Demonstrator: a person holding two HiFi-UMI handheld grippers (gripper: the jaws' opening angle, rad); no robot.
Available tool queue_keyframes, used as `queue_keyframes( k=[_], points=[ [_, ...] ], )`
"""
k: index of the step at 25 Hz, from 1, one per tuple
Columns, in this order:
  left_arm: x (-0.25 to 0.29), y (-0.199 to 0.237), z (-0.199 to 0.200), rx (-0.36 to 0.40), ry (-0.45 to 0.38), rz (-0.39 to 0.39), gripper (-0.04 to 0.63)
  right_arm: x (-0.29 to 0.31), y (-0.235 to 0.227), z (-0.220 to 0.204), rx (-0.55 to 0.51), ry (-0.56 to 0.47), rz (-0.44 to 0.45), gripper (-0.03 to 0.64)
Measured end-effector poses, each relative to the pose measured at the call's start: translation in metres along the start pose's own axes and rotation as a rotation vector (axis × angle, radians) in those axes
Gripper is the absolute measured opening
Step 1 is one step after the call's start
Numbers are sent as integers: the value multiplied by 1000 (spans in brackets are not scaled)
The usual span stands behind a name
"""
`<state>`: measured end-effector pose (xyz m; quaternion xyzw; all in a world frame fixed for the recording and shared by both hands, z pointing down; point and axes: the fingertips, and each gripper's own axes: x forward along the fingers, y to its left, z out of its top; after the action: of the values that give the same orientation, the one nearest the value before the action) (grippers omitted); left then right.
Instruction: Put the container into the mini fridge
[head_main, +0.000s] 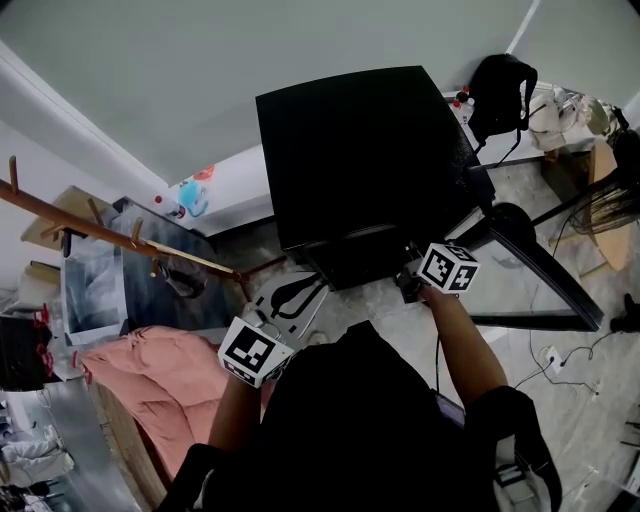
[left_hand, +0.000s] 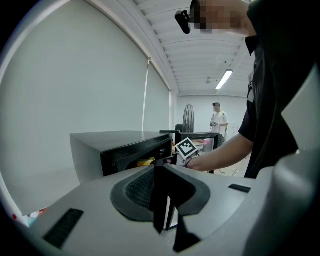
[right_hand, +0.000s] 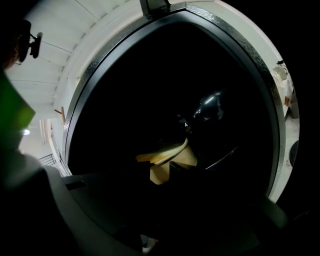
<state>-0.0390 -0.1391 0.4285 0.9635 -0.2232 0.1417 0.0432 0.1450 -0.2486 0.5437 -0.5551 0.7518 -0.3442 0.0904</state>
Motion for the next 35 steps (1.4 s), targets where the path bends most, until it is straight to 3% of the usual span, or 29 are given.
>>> queue_keyframes(
  k=[6,10,15,19,26,30,35],
  points=[
    [-3,0,5,-9,-35,-16,66,-21,13,-10,-79,23,3,133],
    [-4,4,10,-21,-75,-18,66,-44,28,-4,-120,-22,7,133],
    [-2,5,18,42,-111,-7,64,-78,52,8,-193,-89,9,129],
    [-7,5,32,32,-187,-12,63,-102,77,17,-208,-152,30,115],
    [-28,11,41,39,-253,24,59,-133,117,35,-231,-260,67,104],
    [-37,20,47,20,-292,48,58,-141,124,41,-271,-305,39,57],
    [-49,28,49,18,-339,92,54,-147,128,38,-319,-325,10,44]
  ],
)
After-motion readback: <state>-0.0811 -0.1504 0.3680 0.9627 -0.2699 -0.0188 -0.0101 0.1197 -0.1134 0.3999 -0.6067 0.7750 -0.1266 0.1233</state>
